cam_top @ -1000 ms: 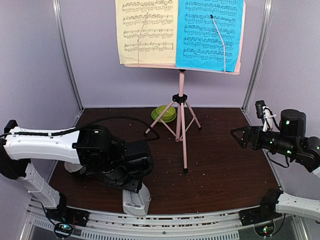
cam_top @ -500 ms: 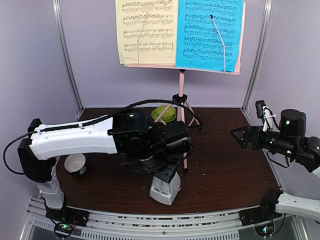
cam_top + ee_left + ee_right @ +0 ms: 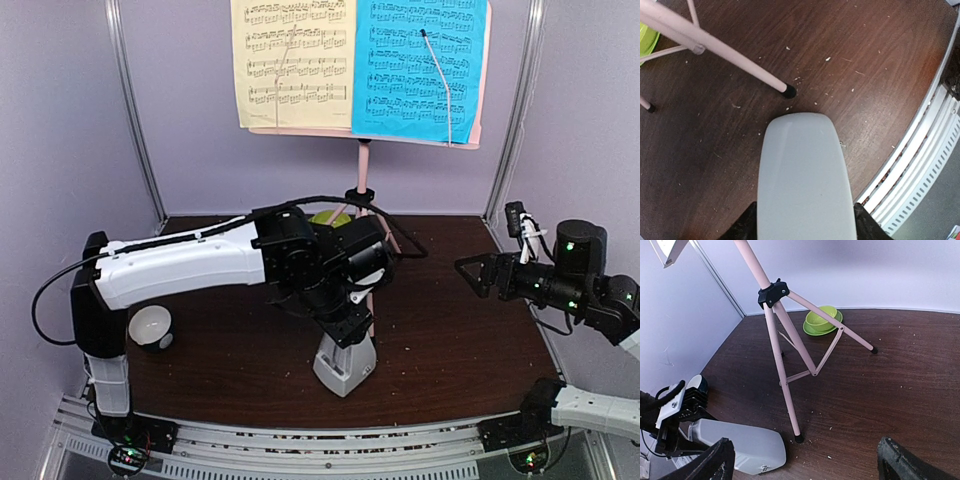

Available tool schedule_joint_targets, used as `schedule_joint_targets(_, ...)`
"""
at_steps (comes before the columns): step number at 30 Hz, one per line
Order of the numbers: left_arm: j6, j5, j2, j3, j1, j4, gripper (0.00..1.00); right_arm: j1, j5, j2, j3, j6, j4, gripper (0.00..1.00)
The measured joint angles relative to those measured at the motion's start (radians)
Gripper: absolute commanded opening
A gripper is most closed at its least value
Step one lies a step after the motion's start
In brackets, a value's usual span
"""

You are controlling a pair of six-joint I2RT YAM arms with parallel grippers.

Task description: Set up the instrument practice props

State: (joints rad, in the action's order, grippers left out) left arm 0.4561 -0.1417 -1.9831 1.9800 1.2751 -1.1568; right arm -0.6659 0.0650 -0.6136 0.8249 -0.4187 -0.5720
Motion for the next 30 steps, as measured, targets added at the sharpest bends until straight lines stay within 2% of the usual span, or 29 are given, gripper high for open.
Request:
schedule_joint_targets(3, -0.072, 0.03, -0.013, 0.012, -0.002, 0.011, 0.56, -0.002, 0.014, -0.016, -0.001, 0.0, 0.016, 1.0)
schedule_joint_targets(6, -0.108, 0.057, -0.034, 0.031, -0.007, 0.007, 0.5, -0.004, 0.029, -0.035, -0.001, -0.001, 0.031, 1.0)
schedule_joint_targets(11, -0.097, 0.063, -0.066, 0.074, -0.037, 0.002, 0.45, -0.01, 0.048, -0.072, -0.001, 0.0, 0.054, 1.0)
schedule_joint_targets(18, 0.087, -0.011, -0.067, 0.095, -0.069, -0.04, 0.4, -0.026, 0.07, -0.115, -0.001, -0.001, 0.082, 1.0)
schedule_joint_targets(28, 0.391, -0.113, -0.064, 0.086, -0.071, -0.113, 0.42, -0.089, 0.088, -0.172, -0.011, -0.027, 0.164, 1.0)
schedule_joint_targets(30, 0.448, -0.125, -0.064, 0.086, -0.072, -0.109, 0.45, -0.112, 0.088, -0.186, -0.014, -0.034, 0.177, 1.0)
